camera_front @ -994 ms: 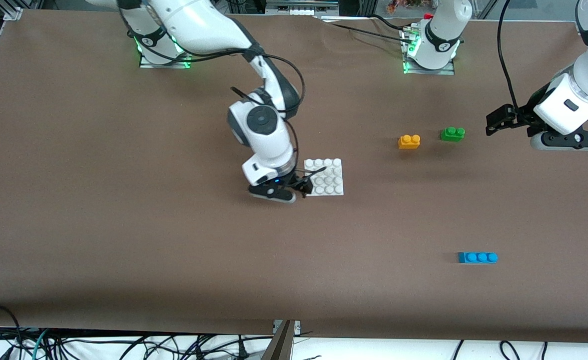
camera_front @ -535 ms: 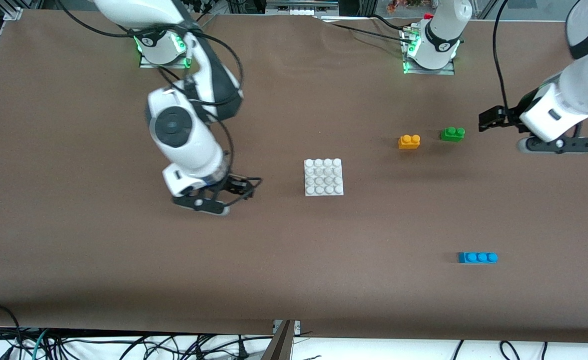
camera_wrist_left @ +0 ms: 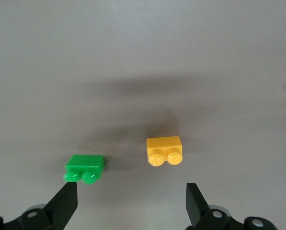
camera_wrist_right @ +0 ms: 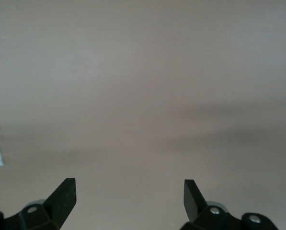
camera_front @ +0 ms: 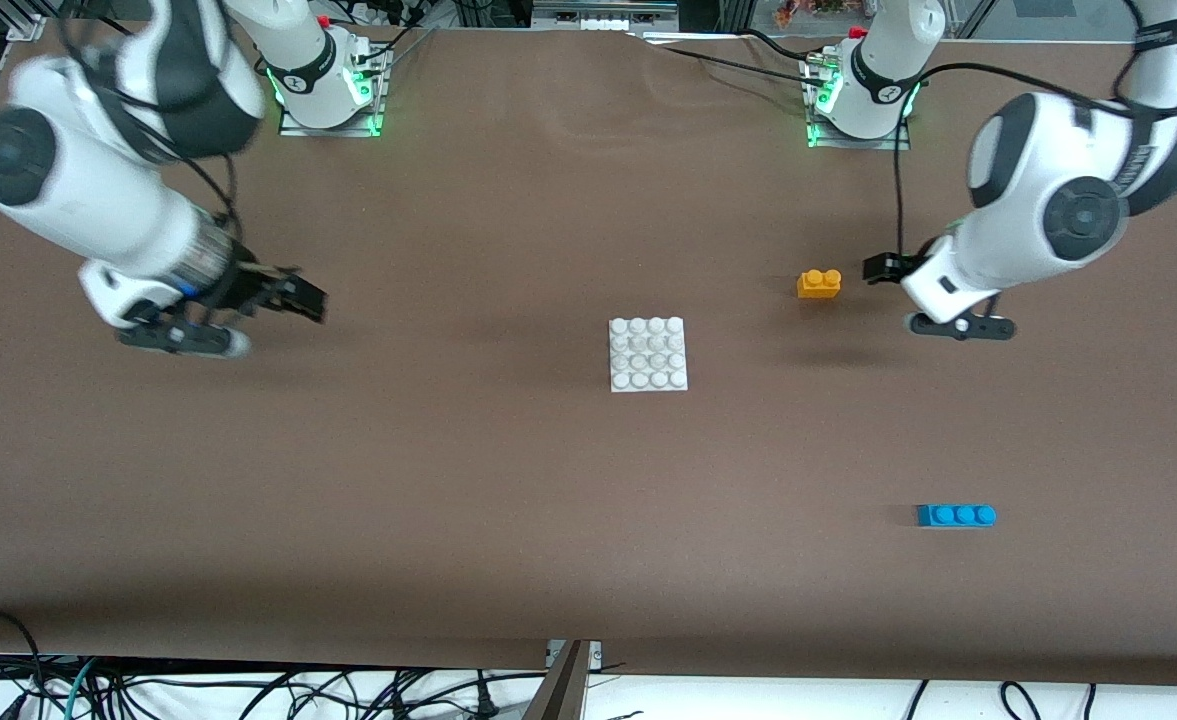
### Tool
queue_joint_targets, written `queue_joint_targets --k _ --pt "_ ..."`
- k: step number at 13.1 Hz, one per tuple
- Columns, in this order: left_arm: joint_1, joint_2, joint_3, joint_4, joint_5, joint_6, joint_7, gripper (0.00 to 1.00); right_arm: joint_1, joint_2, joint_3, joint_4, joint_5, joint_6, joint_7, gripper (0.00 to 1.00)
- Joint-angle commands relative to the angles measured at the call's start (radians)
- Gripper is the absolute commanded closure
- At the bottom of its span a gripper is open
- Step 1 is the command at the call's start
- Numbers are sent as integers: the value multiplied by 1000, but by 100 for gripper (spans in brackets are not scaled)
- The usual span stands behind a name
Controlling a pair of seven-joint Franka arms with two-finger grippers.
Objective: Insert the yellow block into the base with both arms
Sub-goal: 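Lower the left gripper over the yellow block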
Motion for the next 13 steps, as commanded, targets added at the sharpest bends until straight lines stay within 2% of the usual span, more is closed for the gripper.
queue_joint_targets --k 1,3,5,6,10,13 --pt "3 -62 -57 -205 -23 216 -49 0 -164 -80 111 -43 -84 -71 -135 0" --pt "3 -65 -79 -323 -21 357 -65 0 -228 -106 121 -7 -84 -144 -258 0" --pt "3 -60 -81 -421 -21 500 -68 0 -235 -104 112 105 -83 -281 -263 0" --pt "1 -60 -82 -441 -21 540 -68 0 -236 -104 109 137 -81 -304 -267 0" --pt "0 16 -88 -455 -21 680 -71 0 -235 -100 84 151 -74 -306 -306 0" --pt "0 29 -155 -461 -20 682 -151 0 -236 -93 84 165 -77 -306 -296 0"
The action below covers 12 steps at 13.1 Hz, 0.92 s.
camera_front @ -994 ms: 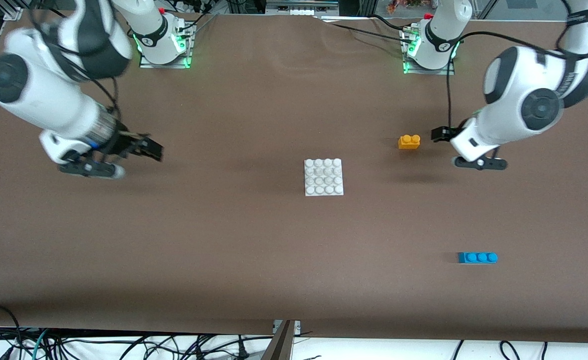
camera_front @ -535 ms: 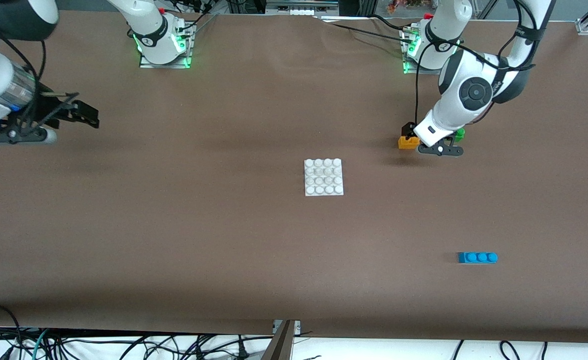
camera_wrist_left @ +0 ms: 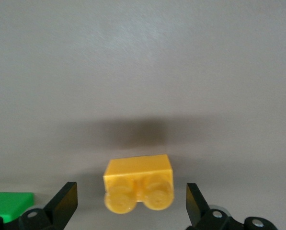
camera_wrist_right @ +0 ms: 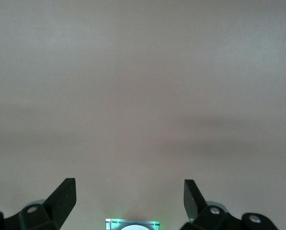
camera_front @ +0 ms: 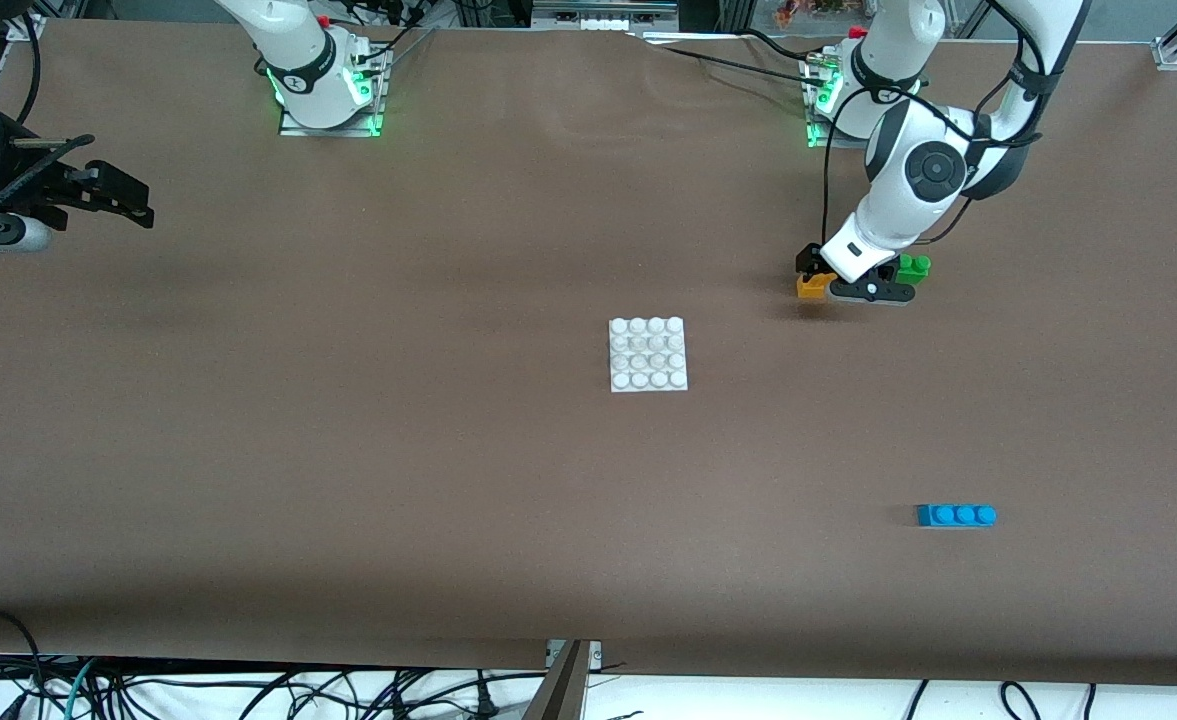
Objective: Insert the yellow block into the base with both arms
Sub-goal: 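Lower the left gripper over the yellow block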
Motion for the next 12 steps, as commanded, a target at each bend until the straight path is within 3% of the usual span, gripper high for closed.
queue_joint_targets --k 1,12 --pt "-1 11 -61 -5 -10 21 -69 0 -14 29 8 48 -3 -23 -11 0" --pt "11 33 -59 0 76 19 -74 0 32 35 25 78 5 -43 -4 0"
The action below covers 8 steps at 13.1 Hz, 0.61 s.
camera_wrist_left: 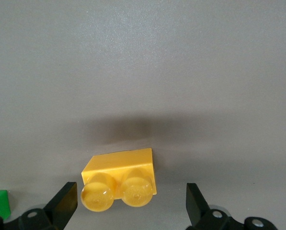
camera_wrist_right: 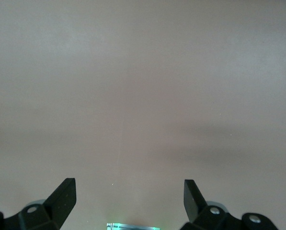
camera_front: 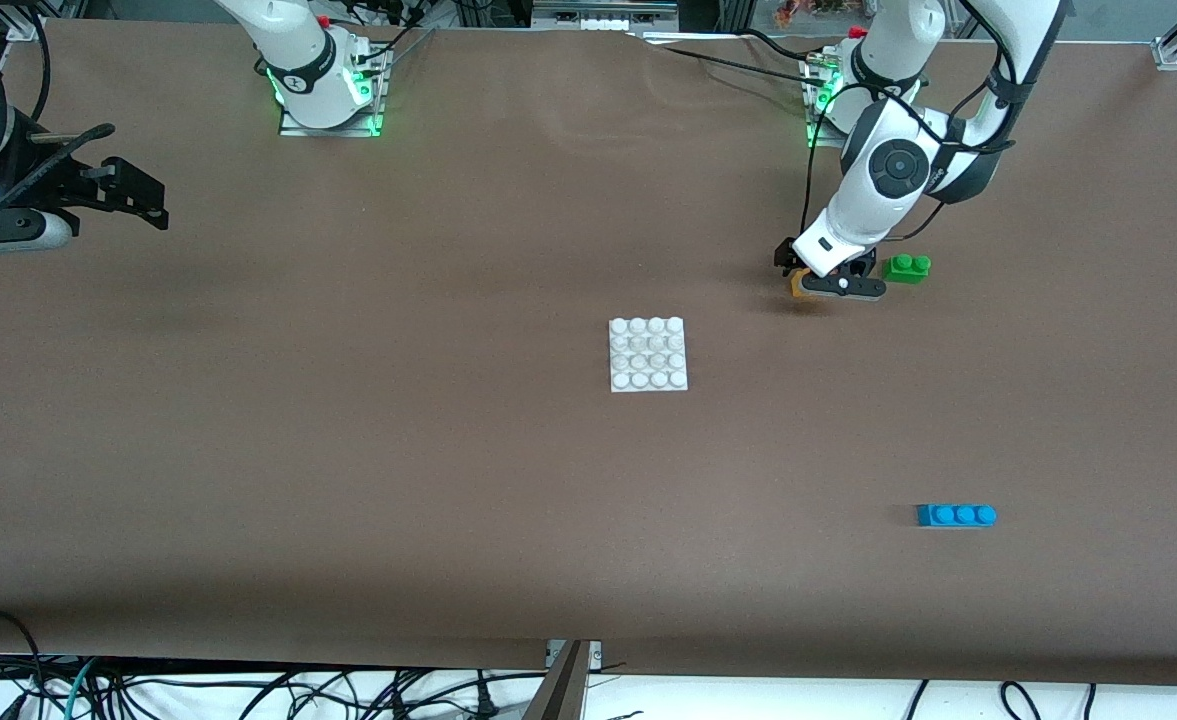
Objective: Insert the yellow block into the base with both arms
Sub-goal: 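Grasp the yellow block with the left gripper and lift it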
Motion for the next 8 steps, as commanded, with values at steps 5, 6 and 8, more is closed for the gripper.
queue_joint_targets --k 5,6,8 --pt "12 33 2 3 30 16 -12 0 4 16 -2 30 4 -31 -5 0" --pt "12 31 2 4 30 16 -12 1 4 16 -2 30 4 -31 -5 0" --pt "13 30 3 7 30 14 -13 23 4 16 -2 30 4 -31 -5 0"
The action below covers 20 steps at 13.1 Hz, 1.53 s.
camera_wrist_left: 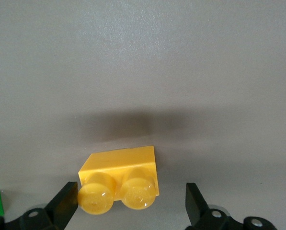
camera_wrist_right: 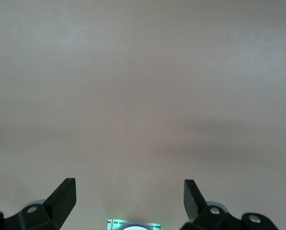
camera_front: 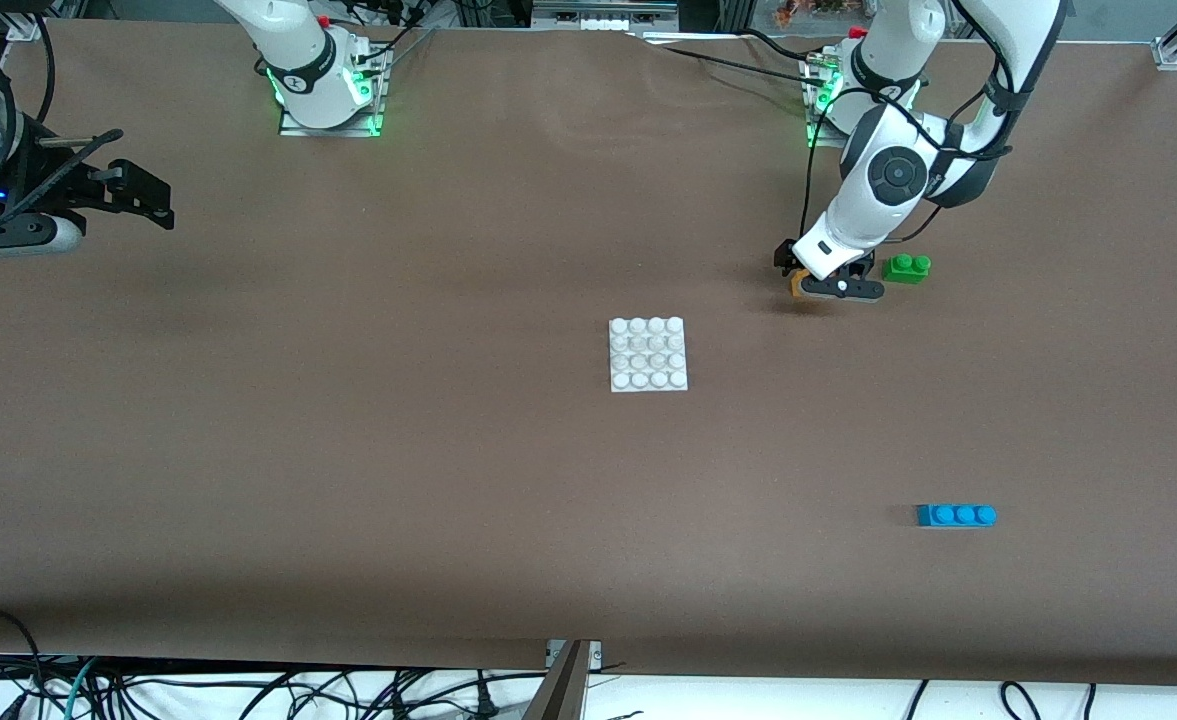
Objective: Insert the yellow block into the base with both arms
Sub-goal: 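Grasp the yellow block with the left gripper and lift it, then carry the yellow block with the left gripper above the white base plate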
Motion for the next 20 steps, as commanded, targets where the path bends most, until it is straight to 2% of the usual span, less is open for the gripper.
queue_joint_targets --k 1,3,4,8,9,10,13,16,17,20 --pt "9 2 2 8 30 5 -13 41 2 9 -2 29 4 -23 -5 0" --pt "9 -6 2 8 30 2 -12 71 2 9 -2 29 4 -23 -5 0" --pt "9 -7 2 10 30 1 -12 76 1 9 -3 28 4 -23 -5 0" --pt "19 -26 2 25 30 -12 -12 77 1 10 -5 28 4 -23 -5 0" --pt "19 -45 2 46 30 -56 -12 77 1 13 -6 29 4 -23 -5 0" --pt "19 -58 0 103 28 -149 -13 77 -1 15 -8 29 4 -23 -8 0" --pt "11 -43 -11 380 24 -466 -16 76 -1 15 -10 28 4 -23 -11 0" --pt "-23 77 -15 685 11 -704 -18 76 -2 15 -11 29 4 -23 -13 0" --pt "-52 117 -15 759 11 -746 -36 76 -2 15 -11 29 4 -23 -13 0" --pt "-180 257 -12 934 13 -754 -237 76 -4 15 -13 28 2 -23 -17 0"
